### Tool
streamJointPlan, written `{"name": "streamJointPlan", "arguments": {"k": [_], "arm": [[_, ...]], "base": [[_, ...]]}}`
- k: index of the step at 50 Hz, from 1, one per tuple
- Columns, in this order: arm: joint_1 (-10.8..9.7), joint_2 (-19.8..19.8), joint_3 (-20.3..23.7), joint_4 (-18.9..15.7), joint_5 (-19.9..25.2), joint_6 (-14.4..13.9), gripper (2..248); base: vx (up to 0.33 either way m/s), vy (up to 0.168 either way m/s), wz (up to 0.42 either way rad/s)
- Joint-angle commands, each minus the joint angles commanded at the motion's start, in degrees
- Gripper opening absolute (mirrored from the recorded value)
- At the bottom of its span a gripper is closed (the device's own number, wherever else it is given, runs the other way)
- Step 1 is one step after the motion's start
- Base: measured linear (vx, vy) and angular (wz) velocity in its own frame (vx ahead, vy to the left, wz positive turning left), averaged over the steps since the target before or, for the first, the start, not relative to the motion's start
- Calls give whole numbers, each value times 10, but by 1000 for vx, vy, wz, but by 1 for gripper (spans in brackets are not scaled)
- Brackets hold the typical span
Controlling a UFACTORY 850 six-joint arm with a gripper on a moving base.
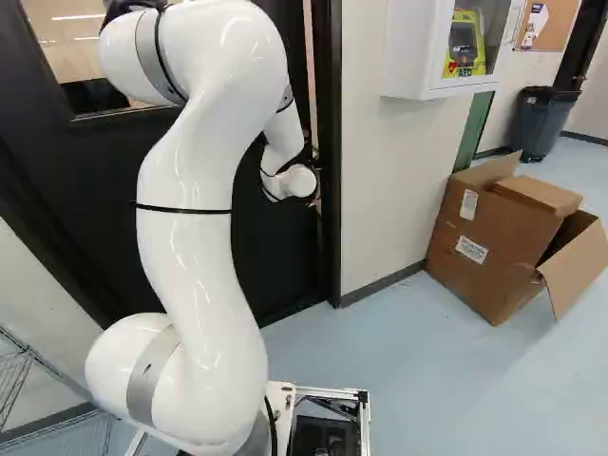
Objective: Open the door and move inside
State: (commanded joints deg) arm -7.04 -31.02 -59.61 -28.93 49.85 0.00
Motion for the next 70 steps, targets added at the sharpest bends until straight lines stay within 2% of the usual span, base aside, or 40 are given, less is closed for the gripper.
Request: {"name": "streamJointPlan", "arguments": {"k": [40, 70], "arm": [[50, -85, -115, 109, -34, 0, 247], [89, -130, -179, 167, -38, 0, 247]], "base": [[-4, 0, 0], [0, 0, 0]]}}
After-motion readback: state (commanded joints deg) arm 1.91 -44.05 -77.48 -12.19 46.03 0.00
